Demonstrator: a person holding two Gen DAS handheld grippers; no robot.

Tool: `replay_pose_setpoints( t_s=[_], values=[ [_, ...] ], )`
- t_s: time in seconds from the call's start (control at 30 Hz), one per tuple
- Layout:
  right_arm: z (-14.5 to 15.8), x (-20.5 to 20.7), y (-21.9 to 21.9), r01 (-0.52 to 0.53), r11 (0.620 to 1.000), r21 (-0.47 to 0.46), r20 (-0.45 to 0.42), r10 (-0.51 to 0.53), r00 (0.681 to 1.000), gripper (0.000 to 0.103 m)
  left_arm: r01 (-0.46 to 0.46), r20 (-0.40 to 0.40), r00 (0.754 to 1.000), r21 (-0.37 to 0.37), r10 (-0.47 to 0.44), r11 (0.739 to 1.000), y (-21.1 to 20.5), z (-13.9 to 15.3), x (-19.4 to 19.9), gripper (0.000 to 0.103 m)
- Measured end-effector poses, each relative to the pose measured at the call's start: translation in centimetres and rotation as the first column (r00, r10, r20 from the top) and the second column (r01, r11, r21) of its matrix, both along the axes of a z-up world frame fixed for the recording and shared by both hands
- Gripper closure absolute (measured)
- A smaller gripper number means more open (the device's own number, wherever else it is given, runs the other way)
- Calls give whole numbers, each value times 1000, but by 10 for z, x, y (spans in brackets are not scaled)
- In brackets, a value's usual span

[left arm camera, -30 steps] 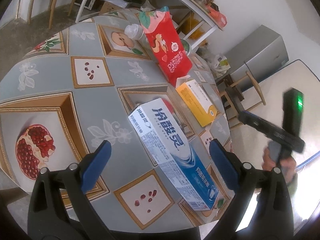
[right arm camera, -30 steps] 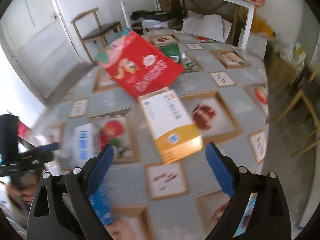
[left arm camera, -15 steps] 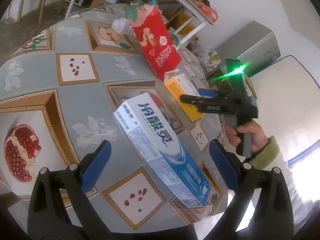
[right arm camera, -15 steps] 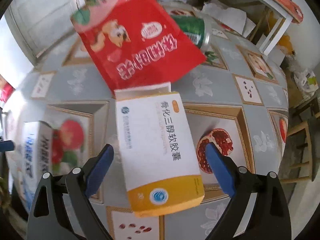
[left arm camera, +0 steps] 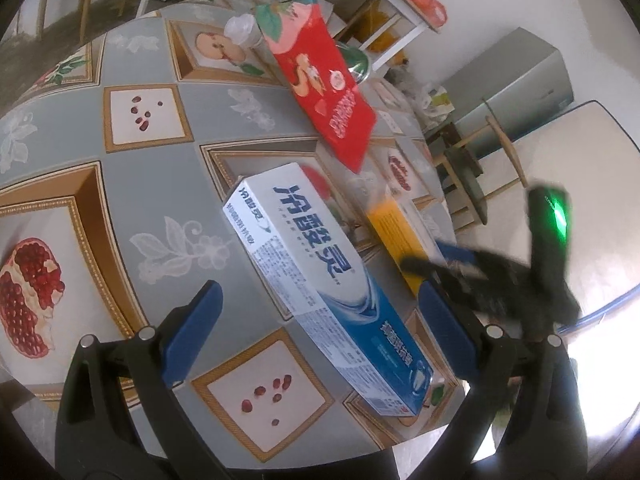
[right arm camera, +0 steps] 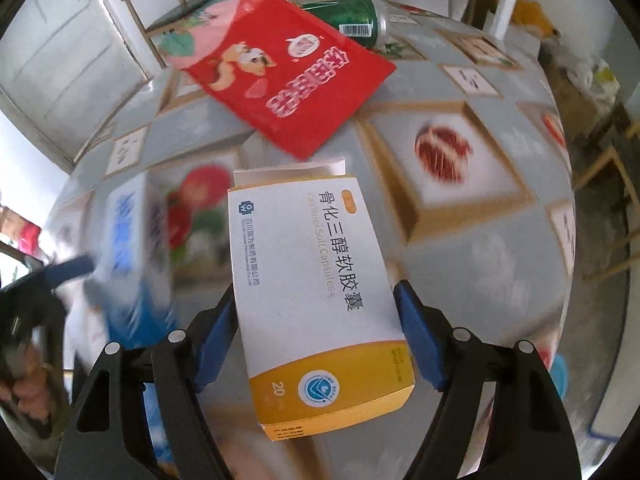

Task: Collect trash
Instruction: 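Grasp the toothpaste box with the left tool while the right tool holds the medicine box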

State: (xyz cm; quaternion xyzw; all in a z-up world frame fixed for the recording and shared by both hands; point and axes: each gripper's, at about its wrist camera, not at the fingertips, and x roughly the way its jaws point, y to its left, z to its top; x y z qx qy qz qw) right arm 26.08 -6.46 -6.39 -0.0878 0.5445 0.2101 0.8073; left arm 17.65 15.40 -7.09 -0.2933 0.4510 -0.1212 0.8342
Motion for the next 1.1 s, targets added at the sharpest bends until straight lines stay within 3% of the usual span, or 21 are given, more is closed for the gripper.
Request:
replay_pose_setpoints(
  t_s=[0.13,0.3,0.43,0.73,1.1],
  values=[
    [3,-34,0,-20,998,58,-19,21,1000,29,-2,-26,1000,36,3,999,-7,-2,7,10],
    [5,-75,13,-74,989,130,-53,82,995,29,6,-59,998,46,-4,999,-12,-4,8,25],
    [10,-87,15,-98,983,156,-38,105,994,29,-11,-61,998,86,17,996,-10,-1,4,30],
    [14,-72,-25,63,995,83,50,-67,996,28,-11,-77,996,256,32,967,-14,2,15,42],
    [10,-59,-30,82,996,22,69,-83,994,24,2,-108,994,287,30,958,-18,-3,23,45]
  ],
)
